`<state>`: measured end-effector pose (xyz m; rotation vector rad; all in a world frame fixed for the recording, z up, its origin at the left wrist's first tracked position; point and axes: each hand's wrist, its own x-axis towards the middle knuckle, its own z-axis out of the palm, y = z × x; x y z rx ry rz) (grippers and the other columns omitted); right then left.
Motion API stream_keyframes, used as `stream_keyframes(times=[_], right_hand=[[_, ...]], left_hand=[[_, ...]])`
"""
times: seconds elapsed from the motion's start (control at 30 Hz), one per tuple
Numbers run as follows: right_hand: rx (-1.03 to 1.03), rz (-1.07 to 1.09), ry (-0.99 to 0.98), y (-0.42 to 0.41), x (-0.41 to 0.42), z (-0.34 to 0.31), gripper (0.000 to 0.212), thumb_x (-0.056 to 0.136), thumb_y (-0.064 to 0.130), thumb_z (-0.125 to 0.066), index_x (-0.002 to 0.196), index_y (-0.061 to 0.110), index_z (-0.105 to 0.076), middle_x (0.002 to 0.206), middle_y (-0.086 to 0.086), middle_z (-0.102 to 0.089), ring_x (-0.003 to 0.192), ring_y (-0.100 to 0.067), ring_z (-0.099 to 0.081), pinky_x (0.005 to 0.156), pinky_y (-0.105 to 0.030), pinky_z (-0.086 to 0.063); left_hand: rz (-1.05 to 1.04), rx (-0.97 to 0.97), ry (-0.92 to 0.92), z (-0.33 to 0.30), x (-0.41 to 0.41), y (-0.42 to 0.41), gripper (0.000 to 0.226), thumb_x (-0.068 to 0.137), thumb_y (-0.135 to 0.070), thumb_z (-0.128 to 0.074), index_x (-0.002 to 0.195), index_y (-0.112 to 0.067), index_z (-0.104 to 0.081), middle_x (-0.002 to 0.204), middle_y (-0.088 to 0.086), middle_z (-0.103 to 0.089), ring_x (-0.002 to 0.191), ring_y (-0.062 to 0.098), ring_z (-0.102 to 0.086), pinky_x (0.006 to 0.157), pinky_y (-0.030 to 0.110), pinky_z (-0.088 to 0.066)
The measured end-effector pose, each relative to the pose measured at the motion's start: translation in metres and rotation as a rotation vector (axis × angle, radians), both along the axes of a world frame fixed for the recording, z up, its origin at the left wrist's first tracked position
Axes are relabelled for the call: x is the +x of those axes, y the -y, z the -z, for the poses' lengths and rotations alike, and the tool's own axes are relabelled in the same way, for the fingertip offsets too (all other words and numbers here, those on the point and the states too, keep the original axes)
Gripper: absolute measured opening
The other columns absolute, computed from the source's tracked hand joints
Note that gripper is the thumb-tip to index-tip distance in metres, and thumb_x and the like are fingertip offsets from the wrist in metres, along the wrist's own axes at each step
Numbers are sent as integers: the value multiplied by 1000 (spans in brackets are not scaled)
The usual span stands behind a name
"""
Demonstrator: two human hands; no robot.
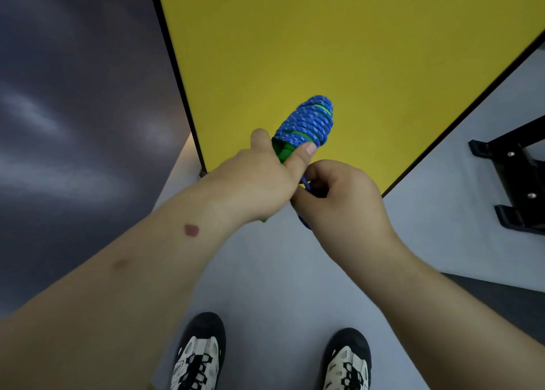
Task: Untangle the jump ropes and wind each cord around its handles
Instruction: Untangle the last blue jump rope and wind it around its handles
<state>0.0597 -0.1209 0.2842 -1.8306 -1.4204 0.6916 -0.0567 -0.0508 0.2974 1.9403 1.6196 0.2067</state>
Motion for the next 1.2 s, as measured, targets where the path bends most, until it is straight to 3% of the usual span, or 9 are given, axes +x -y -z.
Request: stream_keyframes(times=[0.17, 0.3, 0.5, 0.67, 0.8, 0.9, 1.0, 1.07, 1.2], right_hand=[[76, 30, -252, 6, -2, -2, 13, 88, 9, -64, 85, 21, -70, 72, -14, -64, 57, -11, -46, 48, -22, -36], [92, 35, -409, 6, 7, -7, 17, 91, 9, -64, 94, 25, -69, 84, -20, -64, 66, -18, -53, 55, -28, -43], [82, -10, 22, 3, 15, -10, 22, 85, 11, -67, 96, 31, -67, 66, 0, -58, 55, -8, -44, 48, -20, -36], [6, 48, -269, 5, 7, -15, 26, 87, 7, -61, 101, 27, -70, 78, -17, -65, 63, -28, -62, 56, -33, -53], [-72, 110, -550, 4, 7, -18, 27, 92, 0, -57, 107, 19, -69, 68, -1, -63, 62, -17, -71, 76, -40, -62], [-46, 96, -462, 6, 7, -18, 22, 94, 7, -60, 107, 24, -66, 71, -4, -61, 64, -16, -72, 77, -45, -59], [7, 75, -232, 8, 8, -17, 21, 93, 13, -62, 105, 30, -61, 79, -13, -63, 69, -22, -68, 56, -29, -48], [1, 83, -164, 8, 8, -17, 22, 92, 14, -63, 104, 31, -57, 81, -13, -62, 76, -29, -65, 51, -30, -45], [-81, 95, -339, 7, 3, -19, 26, 91, 10, -66, 99, 32, -55, 86, -6, -66, 79, -33, -68, 69, -45, -56]], left_hand=[[-165, -635, 678, -7, -6, -9, 37, 94, -56, -49, 106, -23, -57, 93, 1, -66, 79, 20, -64, 75, 37, -53], [-164, -714, 888, -11, -8, -10, 45, 87, -55, -66, 110, -17, -65, 86, 2, -70, 73, 20, -70, 74, 39, -59], [-257, -680, 1057, -12, -2, -10, 41, 82, -60, -68, 92, -21, -60, 62, -4, -64, 53, 14, -63, 65, 29, -53], [-268, -693, 1101, -8, -2, -12, 35, 89, -55, -63, 89, -21, -56, 61, -4, -60, 51, 14, -60, 67, 29, -49], [-346, -678, 1208, -8, 1, -10, 33, 86, -49, -70, 93, -19, -57, 62, -3, -61, 52, 17, -62, 65, 33, -55], [-411, -695, 1304, -9, 3, -9, 30, 84, -45, -74, 88, -20, -59, 61, -2, -60, 53, 17, -61, 69, 36, -57], [-414, -733, 1312, -6, 2, -10, 25, 84, -42, -74, 89, -21, -60, 67, -2, -61, 61, 18, -63, 73, 38, -56], [-386, -751, 1291, -3, 1, -12, 17, 87, -34, -72, 89, -21, -61, 72, -2, -64, 68, 20, -66, 78, 41, -55], [-341, -696, 1286, 1, 0, -17, 9, 89, -13, -68, 94, -17, -62, 79, 2, -67, 70, 21, -70, 58, 39, -59]])
